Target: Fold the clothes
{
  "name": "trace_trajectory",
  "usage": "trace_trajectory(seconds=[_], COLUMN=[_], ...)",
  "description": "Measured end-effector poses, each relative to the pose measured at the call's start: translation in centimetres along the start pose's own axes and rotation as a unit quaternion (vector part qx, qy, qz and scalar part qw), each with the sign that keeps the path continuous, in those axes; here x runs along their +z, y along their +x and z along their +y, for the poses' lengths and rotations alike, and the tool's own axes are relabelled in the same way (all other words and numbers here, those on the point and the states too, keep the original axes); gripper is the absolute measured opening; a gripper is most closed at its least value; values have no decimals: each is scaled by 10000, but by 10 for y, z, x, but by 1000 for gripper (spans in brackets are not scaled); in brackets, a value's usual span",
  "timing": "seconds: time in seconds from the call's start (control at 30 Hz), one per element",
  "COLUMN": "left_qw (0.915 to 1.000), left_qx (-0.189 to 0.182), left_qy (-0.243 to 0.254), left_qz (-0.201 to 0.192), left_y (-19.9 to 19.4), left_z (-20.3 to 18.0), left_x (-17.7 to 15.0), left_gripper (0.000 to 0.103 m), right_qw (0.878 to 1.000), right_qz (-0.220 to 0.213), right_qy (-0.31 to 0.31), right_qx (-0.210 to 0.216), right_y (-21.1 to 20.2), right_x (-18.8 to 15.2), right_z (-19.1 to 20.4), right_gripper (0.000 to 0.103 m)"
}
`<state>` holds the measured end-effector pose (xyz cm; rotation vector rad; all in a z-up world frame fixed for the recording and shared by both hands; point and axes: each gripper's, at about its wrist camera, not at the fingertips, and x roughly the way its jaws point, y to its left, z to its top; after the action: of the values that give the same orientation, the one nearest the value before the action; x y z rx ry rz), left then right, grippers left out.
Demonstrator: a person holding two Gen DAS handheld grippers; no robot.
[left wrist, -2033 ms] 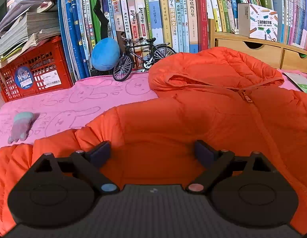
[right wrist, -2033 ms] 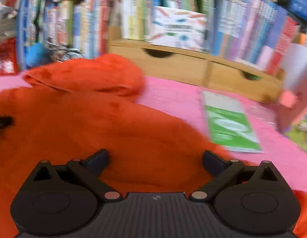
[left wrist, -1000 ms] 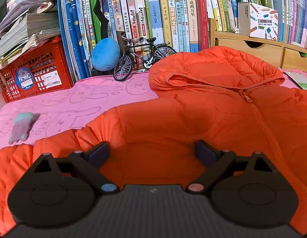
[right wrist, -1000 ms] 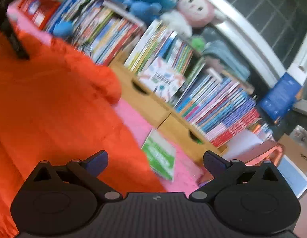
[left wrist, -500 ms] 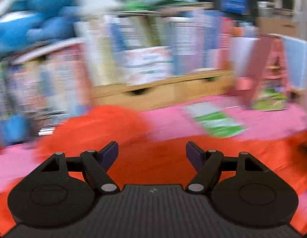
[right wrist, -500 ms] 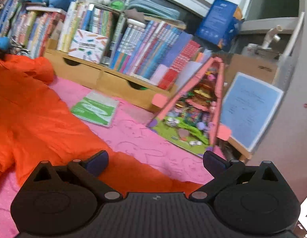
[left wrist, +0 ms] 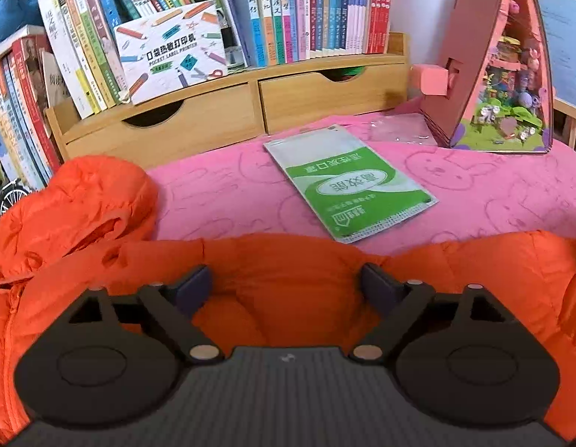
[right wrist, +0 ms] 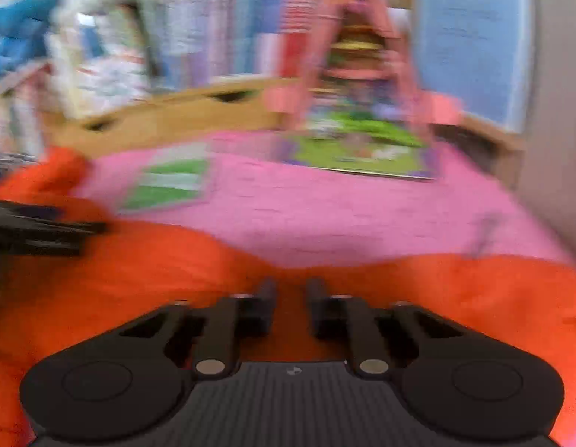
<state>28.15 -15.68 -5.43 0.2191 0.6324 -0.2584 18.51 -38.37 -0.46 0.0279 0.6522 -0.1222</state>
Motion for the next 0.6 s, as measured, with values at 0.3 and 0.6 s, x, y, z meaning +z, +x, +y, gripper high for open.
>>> trace_trajectory(seconds=[0.3, 0.6], left_qw=[9999, 9999], left_qx=[-59, -54], left_qy=[-144, -151], left_qz=[49, 50], left_y=[2, 3], left_z=[5, 5], left_x=[1, 1], left_gripper=[90, 90], right_qw=[9737, 9959], right_qz=[117, -615], right_qy=[-862, -654], right_qx=[-2108, -88], right_y=[-11, -33], right_x=[-23, 6], right_z=[-28, 58], right_gripper=[1, 35])
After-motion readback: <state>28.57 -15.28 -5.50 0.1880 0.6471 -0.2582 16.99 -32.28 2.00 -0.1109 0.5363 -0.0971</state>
